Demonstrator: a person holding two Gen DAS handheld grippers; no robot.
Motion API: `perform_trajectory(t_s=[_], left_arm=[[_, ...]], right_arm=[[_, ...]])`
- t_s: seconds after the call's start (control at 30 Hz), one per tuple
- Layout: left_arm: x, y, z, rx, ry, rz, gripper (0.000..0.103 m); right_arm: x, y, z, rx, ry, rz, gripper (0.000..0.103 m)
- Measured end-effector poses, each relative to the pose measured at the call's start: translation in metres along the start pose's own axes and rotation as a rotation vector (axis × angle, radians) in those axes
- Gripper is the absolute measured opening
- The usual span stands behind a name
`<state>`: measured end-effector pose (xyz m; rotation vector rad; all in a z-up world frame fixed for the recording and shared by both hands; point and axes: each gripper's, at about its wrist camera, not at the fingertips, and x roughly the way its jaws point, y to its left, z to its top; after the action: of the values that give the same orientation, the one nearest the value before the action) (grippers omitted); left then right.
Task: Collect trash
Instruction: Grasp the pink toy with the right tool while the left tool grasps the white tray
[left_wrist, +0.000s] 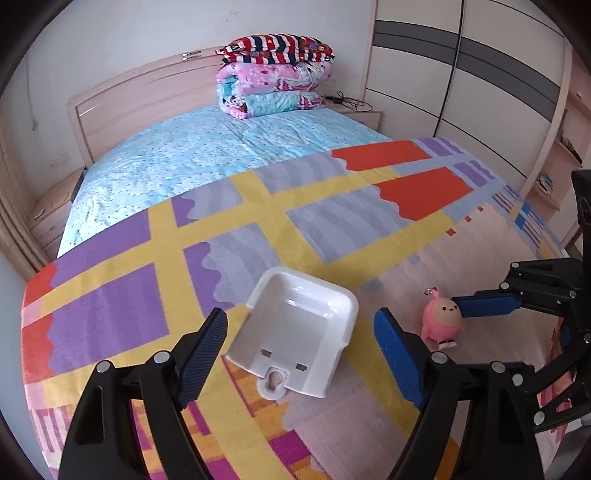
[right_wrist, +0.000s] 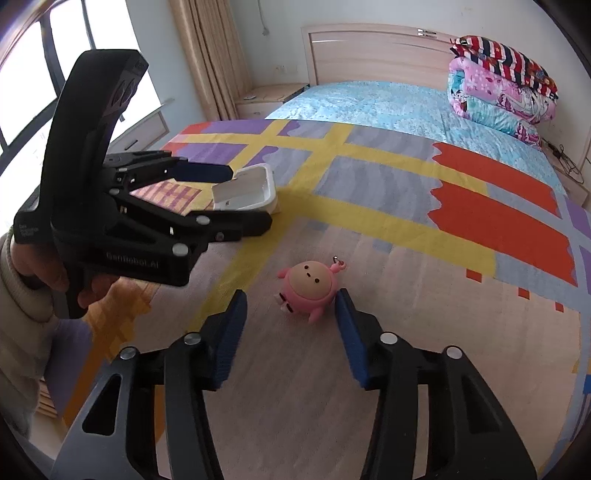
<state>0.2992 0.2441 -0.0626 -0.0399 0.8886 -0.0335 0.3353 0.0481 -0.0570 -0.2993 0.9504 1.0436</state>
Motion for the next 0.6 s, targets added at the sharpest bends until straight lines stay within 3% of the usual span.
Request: perform_trajectory(t_s=[0.2,0.3,0.37,0.43,0.6], left_arm=[[0.006,0.003,-0.001,-0.015,0.010,-0.009,0.078],[0.006,0.000,-0.002,0.002,0.011,0.001,0.078],[0.005,-0.002,-0.003,0.007,0.012,-0.003,0.074],[0.004,-0.006,-0.004,0.029,0.015,0.016,0.061],[-0.005,-0.013,-0.004,0.035,0.008,0.015,0.059]], right_arm=[[0.002,-0.007,0.004,0.038,-0.009,-0.005,0.034],[0.003,-0.008,0.004,0.046,-0.013,0.002,0.034],[0.001,-0.007,0.004,0.045,-0.014,-0.004,0.033],[-0.001,-0.009,0.003,0.049,-0.017,-0.007,0.033],[-0.012,-0.008,0.002,0.045,-0.033,-0.010,0.033]])
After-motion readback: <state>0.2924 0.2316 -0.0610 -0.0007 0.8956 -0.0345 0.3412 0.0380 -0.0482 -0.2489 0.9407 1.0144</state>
